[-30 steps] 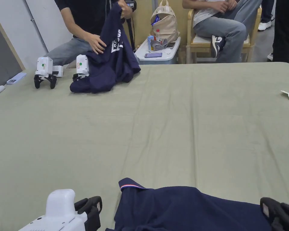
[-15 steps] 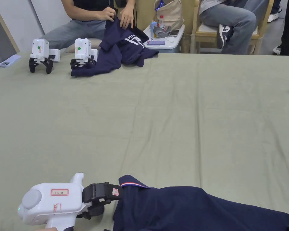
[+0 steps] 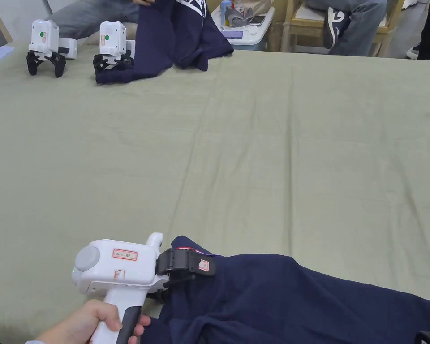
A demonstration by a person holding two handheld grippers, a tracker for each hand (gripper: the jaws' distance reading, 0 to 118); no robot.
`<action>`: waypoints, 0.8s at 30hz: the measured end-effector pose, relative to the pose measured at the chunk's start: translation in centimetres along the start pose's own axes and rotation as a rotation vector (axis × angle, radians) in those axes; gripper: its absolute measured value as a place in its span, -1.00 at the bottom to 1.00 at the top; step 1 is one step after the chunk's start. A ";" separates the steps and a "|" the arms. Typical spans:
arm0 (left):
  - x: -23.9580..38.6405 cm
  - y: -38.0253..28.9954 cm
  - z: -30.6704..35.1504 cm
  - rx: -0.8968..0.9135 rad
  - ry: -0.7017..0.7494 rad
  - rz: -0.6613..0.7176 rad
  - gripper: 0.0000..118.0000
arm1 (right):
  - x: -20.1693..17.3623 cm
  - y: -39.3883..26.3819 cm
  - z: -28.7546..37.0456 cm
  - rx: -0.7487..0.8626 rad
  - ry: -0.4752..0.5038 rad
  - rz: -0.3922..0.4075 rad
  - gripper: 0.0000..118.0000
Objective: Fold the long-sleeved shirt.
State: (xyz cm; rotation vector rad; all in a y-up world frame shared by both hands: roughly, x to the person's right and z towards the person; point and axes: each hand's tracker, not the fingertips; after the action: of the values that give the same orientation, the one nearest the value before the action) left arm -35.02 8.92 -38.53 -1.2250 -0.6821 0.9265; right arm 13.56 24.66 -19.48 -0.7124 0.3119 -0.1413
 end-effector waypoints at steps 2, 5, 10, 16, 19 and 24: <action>2.1 -1.4 -1.1 0.004 0.099 -0.057 1.00 | -0.1 0.0 -0.1 -0.004 0.001 0.005 -0.99; 2.3 -0.8 -1.6 -0.053 0.157 -0.129 0.92 | -0.2 0.2 0.1 0.008 -0.035 0.034 -0.99; 3.5 -0.2 -1.0 -0.037 0.398 -0.155 -0.13 | 0.6 0.2 -0.4 0.014 -0.028 0.012 -0.99; 3.9 -1.2 -0.9 0.024 0.424 -0.206 -0.58 | 0.4 -0.1 -0.7 0.001 -0.015 -0.006 -0.99; 5.3 -0.9 -0.4 -0.007 0.475 -0.279 -0.68 | 0.3 -0.1 -0.2 -0.001 -0.017 0.001 -0.99; 9.1 -1.1 4.1 0.059 0.499 -0.288 -0.73 | 0.9 -0.1 1.3 0.029 -0.038 -0.007 -0.99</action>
State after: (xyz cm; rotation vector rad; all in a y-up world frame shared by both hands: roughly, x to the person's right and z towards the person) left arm -33.93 18.80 -36.94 -1.2041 -0.4107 0.3745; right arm 14.82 25.22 -18.68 -0.6863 0.2708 -0.1386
